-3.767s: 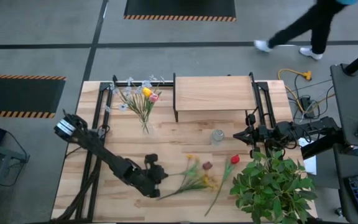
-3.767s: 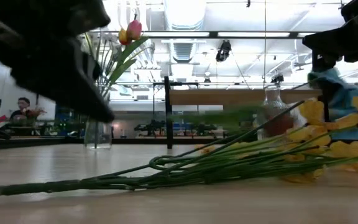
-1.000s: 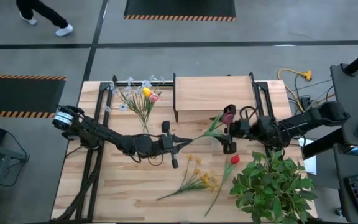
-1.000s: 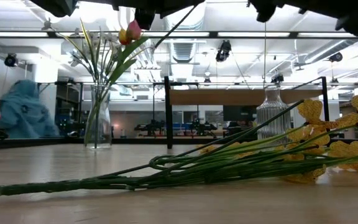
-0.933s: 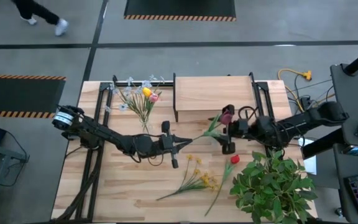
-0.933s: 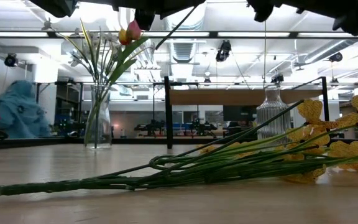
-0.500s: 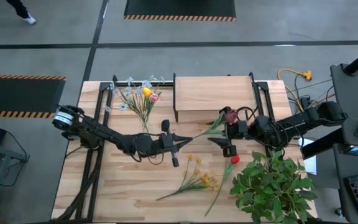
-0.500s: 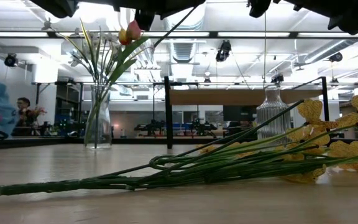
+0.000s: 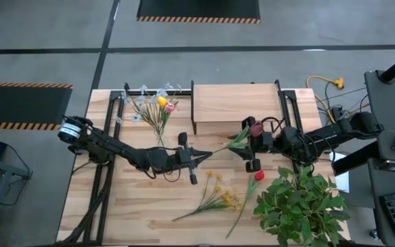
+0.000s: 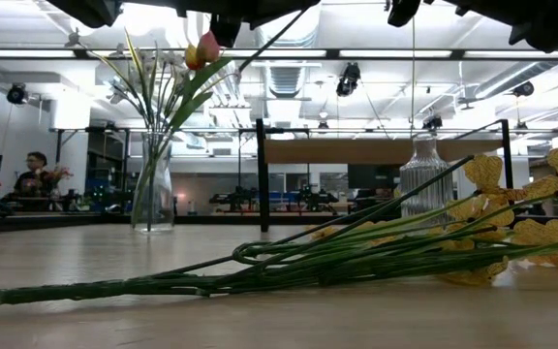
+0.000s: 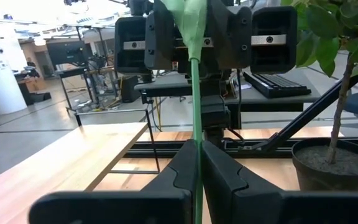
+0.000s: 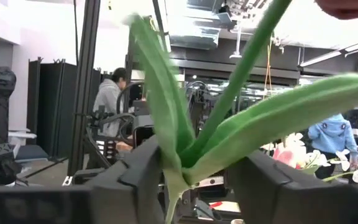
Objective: Pick and place flowers into a vace then onto a shelf
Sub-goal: Put the dark red flower into the right transparent vase
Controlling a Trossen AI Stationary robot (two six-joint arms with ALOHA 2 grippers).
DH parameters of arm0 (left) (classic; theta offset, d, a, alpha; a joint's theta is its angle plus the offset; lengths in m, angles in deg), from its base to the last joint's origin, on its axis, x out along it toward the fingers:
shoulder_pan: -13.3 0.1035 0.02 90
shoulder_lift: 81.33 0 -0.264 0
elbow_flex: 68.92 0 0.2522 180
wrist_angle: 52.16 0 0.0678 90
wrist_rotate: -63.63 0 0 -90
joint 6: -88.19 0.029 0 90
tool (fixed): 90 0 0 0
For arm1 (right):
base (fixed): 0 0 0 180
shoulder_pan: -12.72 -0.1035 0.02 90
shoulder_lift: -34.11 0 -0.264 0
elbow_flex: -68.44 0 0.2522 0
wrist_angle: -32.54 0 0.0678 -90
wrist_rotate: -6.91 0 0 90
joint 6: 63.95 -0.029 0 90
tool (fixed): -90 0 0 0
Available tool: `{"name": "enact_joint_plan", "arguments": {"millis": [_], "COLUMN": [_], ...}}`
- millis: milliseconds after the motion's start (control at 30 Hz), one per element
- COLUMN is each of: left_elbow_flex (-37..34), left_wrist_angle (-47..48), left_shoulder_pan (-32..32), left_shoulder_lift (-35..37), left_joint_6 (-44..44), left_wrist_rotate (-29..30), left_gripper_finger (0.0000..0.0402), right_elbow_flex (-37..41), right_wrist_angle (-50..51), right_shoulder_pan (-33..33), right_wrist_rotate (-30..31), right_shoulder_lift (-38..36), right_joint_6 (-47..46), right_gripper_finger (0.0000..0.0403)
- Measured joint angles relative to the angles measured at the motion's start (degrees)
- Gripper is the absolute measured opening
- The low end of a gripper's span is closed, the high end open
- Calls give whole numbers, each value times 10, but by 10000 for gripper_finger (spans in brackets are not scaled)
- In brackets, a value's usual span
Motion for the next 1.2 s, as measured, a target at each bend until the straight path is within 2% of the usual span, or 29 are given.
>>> {"name": "enact_joint_plan", "arguments": {"millis": [167, 267, 400, 533, 633, 867, 933, 1200], "left_elbow_flex": [0, 0, 0, 0, 0, -1, -1, -14], "left_wrist_angle": [0, 3, 35, 97, 133, 208, 234, 266], "left_shoulder_pan": [0, 0, -1, -2, -2, -5, -5, -13], "left_shoulder_lift": [0, 1, 14, 41, 64, 121, 135, 173], "left_joint_6": [-2, 7, 9, 8, -10, -33, -46, -73], "left_wrist_rotate": [0, 0, 0, -4, -3, 0, 0, 0], "left_gripper_finger": [3, 27, 93, 156, 185, 202, 203, 203], "right_elbow_flex": [0, 0, 0, -1, -6, -55, -79, -218], "right_wrist_angle": [11, 14, 38, 122, 192, 384, 435, 742], "right_shoulder_pan": [0, 0, 2, 6, 9, 10, 10, 10], "right_wrist_rotate": [1, 13, 21, 61, 71, 81, 100, 126], "right_shoulder_lift": [0, 0, -16, -58, -95, -185, -205, -234], "right_joint_6": [-2, -4, 7, 9, 0, -21, -30, -120], "right_gripper_finger": [68, 20, 14, 11, 10, 9, 9, 9]}}
